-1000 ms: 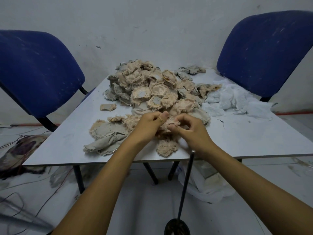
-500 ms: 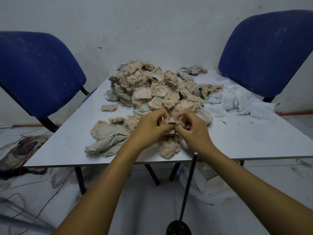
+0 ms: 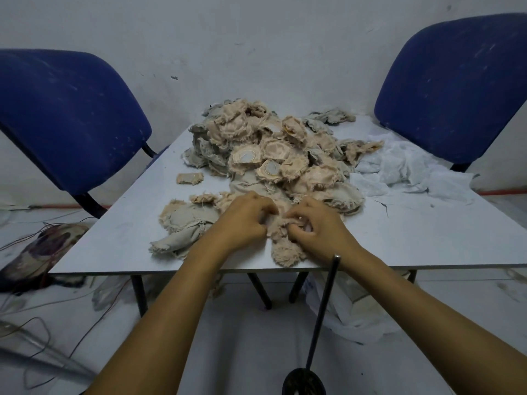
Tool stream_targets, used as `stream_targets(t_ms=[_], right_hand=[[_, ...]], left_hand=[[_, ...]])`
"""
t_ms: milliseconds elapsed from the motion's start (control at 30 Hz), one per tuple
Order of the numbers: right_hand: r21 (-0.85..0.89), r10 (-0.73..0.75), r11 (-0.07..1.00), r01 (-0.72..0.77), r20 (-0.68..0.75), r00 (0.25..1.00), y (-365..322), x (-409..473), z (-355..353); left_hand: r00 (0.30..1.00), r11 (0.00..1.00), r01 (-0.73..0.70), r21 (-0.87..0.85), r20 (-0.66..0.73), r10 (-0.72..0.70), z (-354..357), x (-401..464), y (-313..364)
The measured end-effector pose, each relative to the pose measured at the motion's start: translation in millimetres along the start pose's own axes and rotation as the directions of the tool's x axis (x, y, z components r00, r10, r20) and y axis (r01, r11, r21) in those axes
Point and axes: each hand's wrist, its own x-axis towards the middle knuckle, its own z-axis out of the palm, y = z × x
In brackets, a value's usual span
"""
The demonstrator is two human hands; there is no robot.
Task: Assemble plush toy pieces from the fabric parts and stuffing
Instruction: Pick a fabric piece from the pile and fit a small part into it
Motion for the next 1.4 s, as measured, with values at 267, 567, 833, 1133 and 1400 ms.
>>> stream_targets(t_ms=[267, 567, 833, 1133, 1400], right_hand=[[0.090, 0.049, 0.995, -0.048, -0.008, 0.999, -1.5, -1.2, -0.9], [0.308, 0.038, 0.951, 0.013, -0.160, 0.986, 6.9, 2.6, -6.0], [0.646, 0.045, 0.761, -0.064, 0.046, 0.998, 7.4, -1.1, -14.5], [0.800, 0.106, 0.559, -0.218, 0.192, 0.976, 13.7, 0.8, -22.2], [0.824, 0.125, 0.514, -0.238, 0.203, 0.971, 12.5, 0.2, -23.2]], left_hand=[[0.977, 0.982, -0.024, -0.186, -0.214, -0.017, 3.4, 0.9, -3.1], [0.989, 0.861, -0.073, -0.503, -0.149, -0.003, 3.5, 3.8, 5.6], [0.997, 0.529, 0.077, -0.845, 0.055, -0.056, 5.5, 2.9, 11.1], [0.987, 0.403, 0.143, -0.904, 0.098, -0.130, 9.8, 0.7, 32.7], [0.979, 0.450, 0.086, -0.889, -0.009, -0.204, 15.0, 9.6, 35.3]])
